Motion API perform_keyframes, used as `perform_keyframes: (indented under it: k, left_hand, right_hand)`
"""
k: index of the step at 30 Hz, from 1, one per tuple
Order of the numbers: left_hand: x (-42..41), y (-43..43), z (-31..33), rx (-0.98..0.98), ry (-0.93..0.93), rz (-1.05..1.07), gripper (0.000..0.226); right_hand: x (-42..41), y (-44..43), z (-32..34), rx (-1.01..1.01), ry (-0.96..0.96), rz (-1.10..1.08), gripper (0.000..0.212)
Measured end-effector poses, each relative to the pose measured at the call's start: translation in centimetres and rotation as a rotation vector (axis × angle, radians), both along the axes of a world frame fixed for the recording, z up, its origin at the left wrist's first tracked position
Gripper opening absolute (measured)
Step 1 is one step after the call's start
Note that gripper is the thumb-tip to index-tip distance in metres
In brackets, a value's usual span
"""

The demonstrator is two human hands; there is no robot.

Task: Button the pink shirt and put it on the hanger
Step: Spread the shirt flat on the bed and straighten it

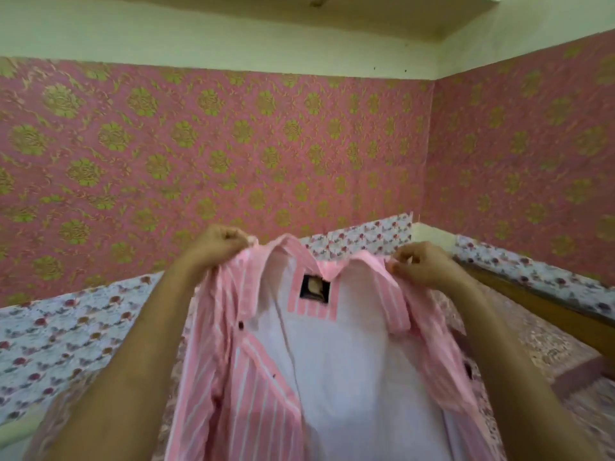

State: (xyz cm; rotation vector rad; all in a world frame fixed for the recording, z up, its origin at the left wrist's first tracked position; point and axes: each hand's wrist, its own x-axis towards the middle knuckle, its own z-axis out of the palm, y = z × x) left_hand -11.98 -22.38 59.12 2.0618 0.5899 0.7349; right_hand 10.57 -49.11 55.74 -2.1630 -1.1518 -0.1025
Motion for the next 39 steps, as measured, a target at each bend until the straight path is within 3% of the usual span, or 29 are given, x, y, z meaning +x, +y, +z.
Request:
perform_keyframes:
  k: [2, 5, 7, 9, 11, 14, 16, 18, 19, 21, 23, 25, 28, 34, 39]
  left_hand:
    - [2.5, 1.9, -4.8, -0.053, 0.138, -0.006, 0.024]
    - [6.9, 4.4, -11.9, -0.159, 0.312, -0.003, 0.013]
    - [9.9, 6.3, -16.0, -0.164, 0.393, 0.049, 0.004]
    - [13.6, 8.4, -20.2, -0.152, 0.475, 0.113, 0.009]
    - [18.5, 10.9, -24.4, -0.155, 0.49, 0.179, 0.008]
    - [24.3, 13.5, -28.4, -0.221, 0.393, 0.331, 0.011]
    - [28.6, 16.1, -31.6, -0.248, 0.331, 0.39, 0.014]
    - [31.3, 18.2, -34.2, -0.391, 0.238, 0.34, 0.005]
    - [32.4, 18.8, -36.1, -0.477, 0.227, 0.277, 0.014]
    - [33.9, 19.4, -40.2, -0.484, 0.318, 0.137, 0.045]
    - [33.6, 18.9, -45.0, -0.456, 0.439, 0.142, 0.063]
    - [31.6, 17.7, -50.0, -0.502, 0.506, 0.193, 0.05]
    - [26.8, 16.0, -55.5, -0.404, 0.614, 0.247, 0.028]
    - [16.0, 13.8, -60.0, -0.281, 0.72, 0.351, 0.026]
    - [9.5, 14.9, -62.2, -0.185, 0.877, 0.479, 0.024]
  right_hand:
    - [2.4, 2.1, -4.4, -0.154, 0.0, -0.066, 0.021]
    - [6.3, 5.8, -11.3, -0.307, 0.167, -0.059, 0.024]
    - [8.8, 8.1, -15.5, -0.348, 0.303, -0.065, 0.027]
    - [12.2, 11.0, -19.7, -0.355, 0.404, -0.122, 0.028]
    - [16.1, 14.5, -23.7, -0.304, 0.473, -0.202, 0.026]
    - [20.0, 18.8, -27.5, -0.028, 0.578, -0.35, 0.029]
    - [23.3, 22.2, -30.4, 0.101, 0.544, -0.419, 0.031]
    - [25.3, 24.8, -33.4, 0.155, 0.532, -0.359, 0.016]
    - [25.9, 25.8, -35.5, 0.142, 0.562, -0.296, 0.022]
    - [26.0, 27.0, -40.1, 0.071, 0.638, -0.171, 0.057]
    - [24.2, 26.7, -44.4, -0.049, 0.663, -0.099, 0.071]
    - [21.9, 25.7, -49.2, -0.162, 0.652, -0.072, 0.063]
    - [17.7, 24.4, -54.1, -0.281, 0.676, 0.005, 0.051]
    - [9.4, 24.7, -58.3, -0.407, 0.633, 0.158, 0.049]
    - [4.1, 26.7, -60.2, -0.66, 0.525, 0.025, 0.049]
